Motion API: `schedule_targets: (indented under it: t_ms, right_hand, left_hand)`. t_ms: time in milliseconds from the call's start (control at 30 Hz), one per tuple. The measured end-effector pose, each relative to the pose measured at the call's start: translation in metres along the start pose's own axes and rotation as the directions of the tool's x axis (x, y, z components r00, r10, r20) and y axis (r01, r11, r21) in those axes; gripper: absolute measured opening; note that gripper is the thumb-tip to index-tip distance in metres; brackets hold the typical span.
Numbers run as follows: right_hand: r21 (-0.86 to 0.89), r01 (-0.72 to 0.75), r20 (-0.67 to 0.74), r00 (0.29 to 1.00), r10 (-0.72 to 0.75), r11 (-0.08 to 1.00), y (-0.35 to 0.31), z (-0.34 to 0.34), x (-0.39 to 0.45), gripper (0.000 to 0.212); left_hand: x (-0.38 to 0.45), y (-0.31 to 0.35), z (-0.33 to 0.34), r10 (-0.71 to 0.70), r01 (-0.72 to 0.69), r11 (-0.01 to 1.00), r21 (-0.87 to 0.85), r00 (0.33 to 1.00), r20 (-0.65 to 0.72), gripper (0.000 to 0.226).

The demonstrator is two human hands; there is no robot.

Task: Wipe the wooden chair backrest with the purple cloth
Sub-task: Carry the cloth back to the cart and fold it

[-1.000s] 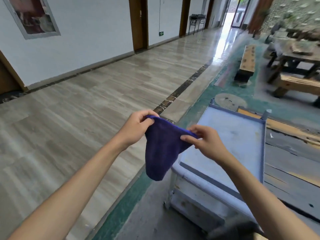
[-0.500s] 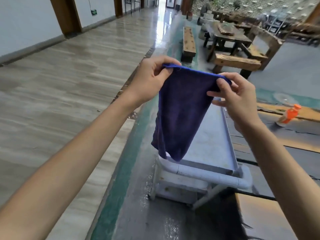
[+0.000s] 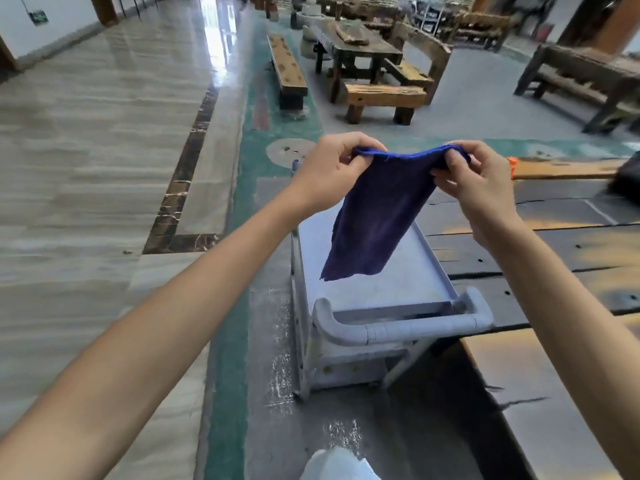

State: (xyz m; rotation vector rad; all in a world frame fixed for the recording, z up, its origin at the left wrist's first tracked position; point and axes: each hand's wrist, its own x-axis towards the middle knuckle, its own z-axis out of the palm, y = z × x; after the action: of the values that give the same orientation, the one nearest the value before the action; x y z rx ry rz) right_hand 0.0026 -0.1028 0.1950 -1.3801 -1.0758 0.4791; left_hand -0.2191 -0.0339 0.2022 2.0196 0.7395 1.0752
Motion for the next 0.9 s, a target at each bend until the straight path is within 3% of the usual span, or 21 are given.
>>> schedule_targets:
  t_ms: [167, 333, 533, 700, 733, 800, 900]
  right_hand:
    - [-0.085, -0.069, -0.044, 0.997, 0.065, 0.994, 0.027, -0.028, 0.021, 0.014]
    - [-0.085, -0.136, -0.068, 0.989, 0.130, 0.987, 0.057, -0.056, 0.025, 0.014]
    - [-0.076, -0.306, -0.181, 0.940, 0.289, 0.949, 0.092, -0.090, -0.015, 0.021]
    - [0.024, -0.411, -0.325, 0.859, 0.396, 0.911, 0.102, -0.114, -0.058, 0.025]
    - [0.048, -0.423, -0.334, 0.847, 0.413, 0.905, 0.103, -0.115, -0.064, 0.028]
    - [0.086, -0.462, -0.424, 0.785, 0.452, 0.883, 0.109, -0.123, -0.084, 0.032]
    - [0.149, -0.533, -0.614, 0.610, 0.500, 0.833, 0.126, -0.126, -0.123, 0.021]
  left_hand:
    - [0.033, -0.013, 0.031, 0.043, -0.042, 0.999, -0.009, 0.978, 0.205, 0.021]
    - [0.060, -0.021, 0.070, 0.161, -0.138, 0.987, -0.084, 0.873, 0.461, 0.022]
    - [0.068, -0.035, 0.131, 0.265, -0.159, 0.964, -0.212, 0.623, 0.736, 0.015]
    - [0.052, -0.033, 0.190, 0.400, -0.152, 0.917, -0.370, 0.356, 0.845, 0.013]
    - [0.045, -0.032, 0.198, 0.419, -0.172, 0.908, -0.383, 0.330, 0.846, 0.013]
    - [0.033, -0.033, 0.221, 0.477, -0.188, 0.877, -0.442, 0.240, 0.846, 0.013]
    - [0.008, -0.039, 0.246, 0.522, -0.177, 0.847, -0.502, 0.085, 0.849, 0.013]
